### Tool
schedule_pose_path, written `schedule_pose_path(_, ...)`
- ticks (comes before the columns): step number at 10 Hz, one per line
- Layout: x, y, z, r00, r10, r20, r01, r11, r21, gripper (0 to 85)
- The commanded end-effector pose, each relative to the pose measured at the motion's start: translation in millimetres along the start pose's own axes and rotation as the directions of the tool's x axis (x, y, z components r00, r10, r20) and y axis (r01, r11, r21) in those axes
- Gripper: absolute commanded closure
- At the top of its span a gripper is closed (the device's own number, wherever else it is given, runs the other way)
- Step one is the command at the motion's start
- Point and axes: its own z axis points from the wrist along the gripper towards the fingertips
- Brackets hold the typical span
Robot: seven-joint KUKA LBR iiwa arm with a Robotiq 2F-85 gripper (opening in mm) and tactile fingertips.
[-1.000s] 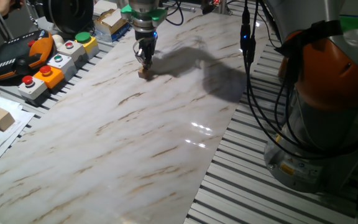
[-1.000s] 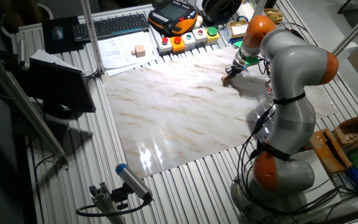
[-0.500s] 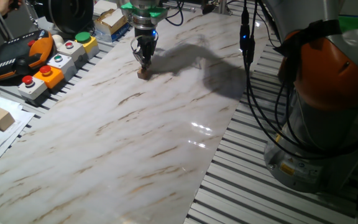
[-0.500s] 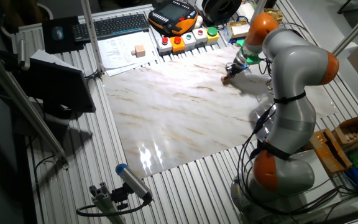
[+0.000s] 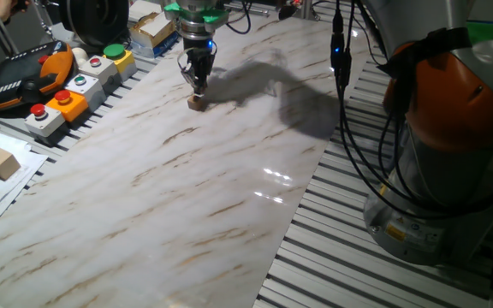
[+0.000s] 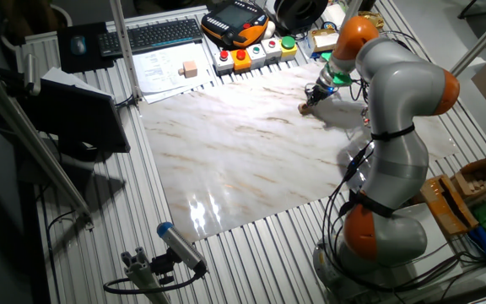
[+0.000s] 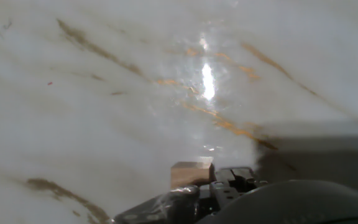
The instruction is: Approach and touch the side of the small block
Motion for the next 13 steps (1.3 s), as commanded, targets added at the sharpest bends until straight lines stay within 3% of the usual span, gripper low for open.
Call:
schedule_pose_path(1, 1.2, -2.0, -4.2, 0.999, -0.049, -0.006, 0.049, 0.997, 0.060, 84.3)
schedule_pose_path(3, 5.0, -6.6, -16.9, 0.998, -0.061, -0.002, 0.061, 0.995, 0.081, 84.3)
schedule_pose_path(8, 21.2, 3.0, -47.7, 0.996, -0.082, 0.015, 0.079, 0.988, 0.136, 84.3)
schedule_pose_path(13, 44.4, 47.4, -73.2, 0.998, -0.066, 0.017, 0.062, 0.983, 0.175, 84.3)
